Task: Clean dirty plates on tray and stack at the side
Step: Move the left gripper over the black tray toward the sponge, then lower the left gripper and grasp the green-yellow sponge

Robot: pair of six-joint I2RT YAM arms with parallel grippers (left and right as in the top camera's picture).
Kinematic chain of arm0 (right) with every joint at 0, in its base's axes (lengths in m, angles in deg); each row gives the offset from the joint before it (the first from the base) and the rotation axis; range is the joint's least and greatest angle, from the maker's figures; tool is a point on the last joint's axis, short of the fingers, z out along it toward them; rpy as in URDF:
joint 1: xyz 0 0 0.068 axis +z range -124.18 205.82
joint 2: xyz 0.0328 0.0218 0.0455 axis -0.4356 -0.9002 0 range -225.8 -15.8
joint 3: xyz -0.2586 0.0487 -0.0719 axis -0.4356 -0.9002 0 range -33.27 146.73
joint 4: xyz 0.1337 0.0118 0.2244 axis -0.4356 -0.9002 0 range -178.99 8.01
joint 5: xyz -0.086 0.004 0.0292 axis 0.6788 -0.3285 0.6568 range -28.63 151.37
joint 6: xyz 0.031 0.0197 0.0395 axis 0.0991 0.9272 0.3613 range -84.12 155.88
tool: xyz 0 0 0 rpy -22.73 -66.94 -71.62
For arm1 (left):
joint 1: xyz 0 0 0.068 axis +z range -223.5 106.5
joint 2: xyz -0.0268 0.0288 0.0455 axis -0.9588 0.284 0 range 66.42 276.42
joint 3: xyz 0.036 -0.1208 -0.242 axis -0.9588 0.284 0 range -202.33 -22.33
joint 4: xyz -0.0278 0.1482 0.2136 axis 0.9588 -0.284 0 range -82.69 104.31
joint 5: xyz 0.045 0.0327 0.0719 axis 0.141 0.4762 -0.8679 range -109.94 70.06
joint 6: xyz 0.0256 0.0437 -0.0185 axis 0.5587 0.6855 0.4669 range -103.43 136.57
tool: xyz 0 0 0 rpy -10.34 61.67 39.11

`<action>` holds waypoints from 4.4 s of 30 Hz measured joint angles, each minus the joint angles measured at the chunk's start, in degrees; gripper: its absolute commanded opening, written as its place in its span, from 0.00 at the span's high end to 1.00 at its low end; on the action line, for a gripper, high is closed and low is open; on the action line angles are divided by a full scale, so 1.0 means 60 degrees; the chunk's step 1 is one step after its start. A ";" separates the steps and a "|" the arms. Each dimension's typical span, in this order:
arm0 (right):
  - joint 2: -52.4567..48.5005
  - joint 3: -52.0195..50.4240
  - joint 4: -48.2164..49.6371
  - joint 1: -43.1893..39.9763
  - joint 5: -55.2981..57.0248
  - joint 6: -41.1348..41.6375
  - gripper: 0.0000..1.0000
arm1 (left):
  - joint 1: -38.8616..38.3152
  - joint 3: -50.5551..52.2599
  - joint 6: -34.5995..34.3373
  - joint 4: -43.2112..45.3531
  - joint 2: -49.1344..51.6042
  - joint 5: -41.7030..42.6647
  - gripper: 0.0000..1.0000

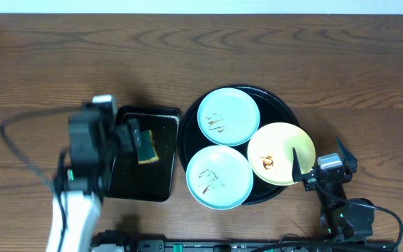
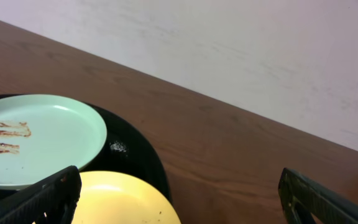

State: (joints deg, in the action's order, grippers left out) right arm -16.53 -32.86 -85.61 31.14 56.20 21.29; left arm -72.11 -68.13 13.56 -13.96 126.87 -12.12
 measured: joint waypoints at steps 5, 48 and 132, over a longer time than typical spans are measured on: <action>0.0000 0.0000 -0.0004 0.0000 0.0004 0.0000 0.01 | 0.0000 -0.1807 -0.0044 -0.1621 0.2055 0.1362 0.10; 0.0000 0.0000 -0.0004 0.0000 0.0000 0.0000 0.01 | -0.0055 -0.1923 -0.1814 -0.2703 0.4648 -0.0138 0.07; 0.0000 0.0000 -0.0004 0.0000 0.0000 0.0000 0.01 | -0.1821 -0.0572 -0.2929 -0.2681 0.4965 -0.1384 0.11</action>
State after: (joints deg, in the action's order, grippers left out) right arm -16.53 -32.86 -85.63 31.14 56.20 21.29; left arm -83.04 -71.57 -4.01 -30.05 156.66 -20.43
